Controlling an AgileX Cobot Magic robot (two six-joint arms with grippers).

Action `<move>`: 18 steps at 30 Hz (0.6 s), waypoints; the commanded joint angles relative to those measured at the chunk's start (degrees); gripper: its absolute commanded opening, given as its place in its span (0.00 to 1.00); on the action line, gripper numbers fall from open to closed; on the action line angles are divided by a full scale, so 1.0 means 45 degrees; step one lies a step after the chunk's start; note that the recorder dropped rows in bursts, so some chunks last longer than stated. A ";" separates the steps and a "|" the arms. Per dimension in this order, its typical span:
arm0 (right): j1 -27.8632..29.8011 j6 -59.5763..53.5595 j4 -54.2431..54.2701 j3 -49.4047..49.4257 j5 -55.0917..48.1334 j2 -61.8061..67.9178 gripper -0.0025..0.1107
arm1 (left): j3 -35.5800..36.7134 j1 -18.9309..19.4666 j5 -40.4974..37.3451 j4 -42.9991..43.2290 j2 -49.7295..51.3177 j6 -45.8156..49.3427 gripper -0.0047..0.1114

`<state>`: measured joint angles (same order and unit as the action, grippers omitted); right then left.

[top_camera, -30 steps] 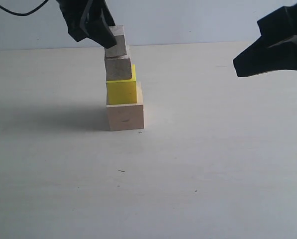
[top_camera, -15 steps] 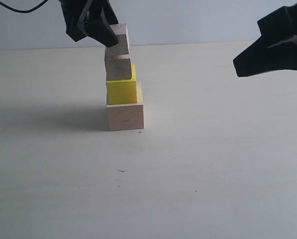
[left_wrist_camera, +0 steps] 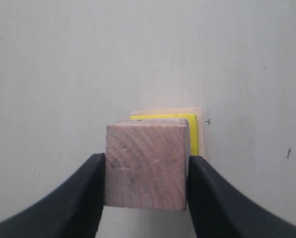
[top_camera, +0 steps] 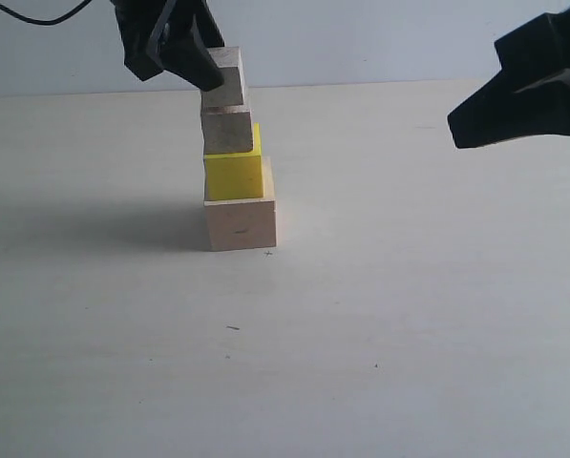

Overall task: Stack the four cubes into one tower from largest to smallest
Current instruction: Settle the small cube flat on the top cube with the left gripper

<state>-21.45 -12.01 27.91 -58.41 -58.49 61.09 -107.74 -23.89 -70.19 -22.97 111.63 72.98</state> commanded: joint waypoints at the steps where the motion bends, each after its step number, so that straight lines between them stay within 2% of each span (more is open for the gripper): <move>1: 0.0042 -0.0099 0.0080 0.0031 0.0039 -0.0100 0.02 | 0.0049 -0.0043 0.0052 -0.0151 -0.0048 0.0024 0.04; 18: 0.0042 -0.0125 0.0080 0.0031 -0.0004 -0.0100 0.02 | 0.0049 -0.0043 0.0072 -0.0257 0.0154 0.0139 0.04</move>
<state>-21.45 -12.22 27.91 -58.41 -58.60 61.09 -107.74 -23.89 -70.19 -23.19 112.28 73.44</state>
